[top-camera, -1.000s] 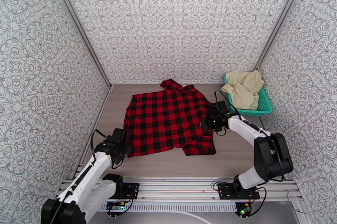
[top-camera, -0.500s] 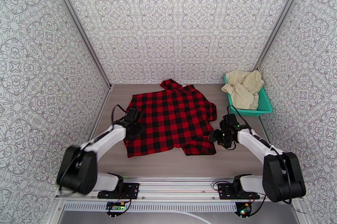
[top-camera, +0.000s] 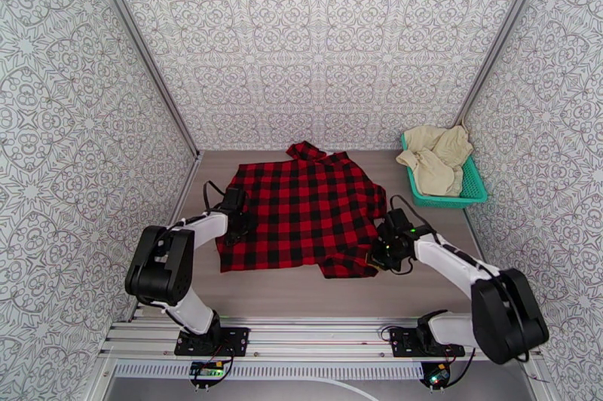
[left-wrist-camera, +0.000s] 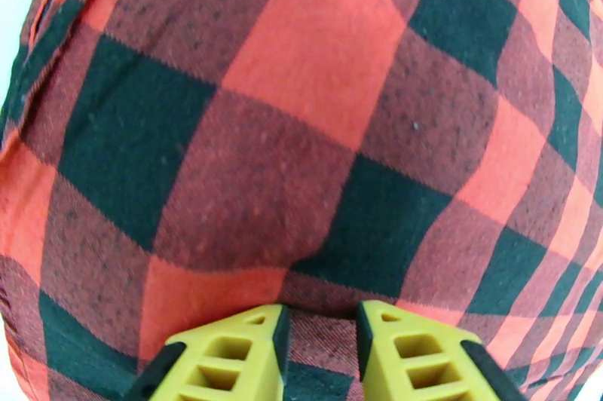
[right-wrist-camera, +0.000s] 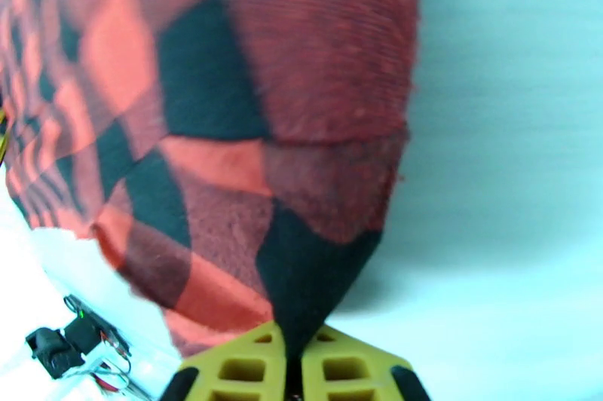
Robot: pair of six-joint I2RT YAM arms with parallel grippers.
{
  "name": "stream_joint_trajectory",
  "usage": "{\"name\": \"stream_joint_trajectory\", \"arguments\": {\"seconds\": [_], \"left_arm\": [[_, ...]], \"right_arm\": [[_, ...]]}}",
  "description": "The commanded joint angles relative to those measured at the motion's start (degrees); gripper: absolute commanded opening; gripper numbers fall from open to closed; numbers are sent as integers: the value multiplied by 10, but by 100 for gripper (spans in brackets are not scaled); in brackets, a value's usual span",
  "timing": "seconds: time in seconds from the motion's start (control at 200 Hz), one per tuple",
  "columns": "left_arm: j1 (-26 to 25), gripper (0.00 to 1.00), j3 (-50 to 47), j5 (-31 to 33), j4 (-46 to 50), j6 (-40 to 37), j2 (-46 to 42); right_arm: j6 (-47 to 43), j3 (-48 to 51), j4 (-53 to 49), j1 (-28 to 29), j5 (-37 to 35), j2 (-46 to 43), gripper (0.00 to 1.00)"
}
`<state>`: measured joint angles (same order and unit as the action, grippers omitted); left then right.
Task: Fold and stack the mixed laundry pile
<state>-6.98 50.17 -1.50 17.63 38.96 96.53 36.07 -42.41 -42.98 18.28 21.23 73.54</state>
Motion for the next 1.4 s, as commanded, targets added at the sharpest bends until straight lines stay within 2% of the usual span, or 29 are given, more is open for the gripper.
{"name": "stream_joint_trajectory", "arguments": {"seconds": [0.0,0.205,0.23,0.335,0.36,0.435,0.675,0.865,0.955,1.035,1.13,1.275,1.395], "left_arm": [[8,31,1,15,-6,-20,25],[12,31,-8,17,-9,-23,15],[12,32,-8,16,-9,-24,13],[10,35,-6,15,-3,-34,5],[11,36,-4,15,0,-36,1],[9,38,2,11,7,-42,-9],[-31,43,31,8,61,-78,-78],[-89,45,5,-2,86,-93,-138],[-87,48,-19,0,112,-71,-161],[-78,53,-43,18,154,-50,-198],[-50,60,-75,34,199,-26,-252],[12,69,-124,22,229,21,-320],[54,79,-161,30,244,55,-363]], "right_arm": [[-23,-27,-129,2,-9,-52,10],[-22,-47,-253,3,-9,-126,13],[-22,-50,-264,3,-11,-132,17],[-24,-78,-296,3,-30,-145,50],[-25,-86,-298,3,-36,-146,54],[-31,-90,-297,3,-40,-139,59],[-40,-36,-200,9,11,-89,59],[-14,19,-110,94,38,-50,60],[15,50,-57,130,45,-30,60],[25,56,-42,131,23,-23,60],[20,42,-38,92,-14,-24,60],[19,45,18,-13,39,-6,53],[28,48,47,-52,61,13,50]]}}
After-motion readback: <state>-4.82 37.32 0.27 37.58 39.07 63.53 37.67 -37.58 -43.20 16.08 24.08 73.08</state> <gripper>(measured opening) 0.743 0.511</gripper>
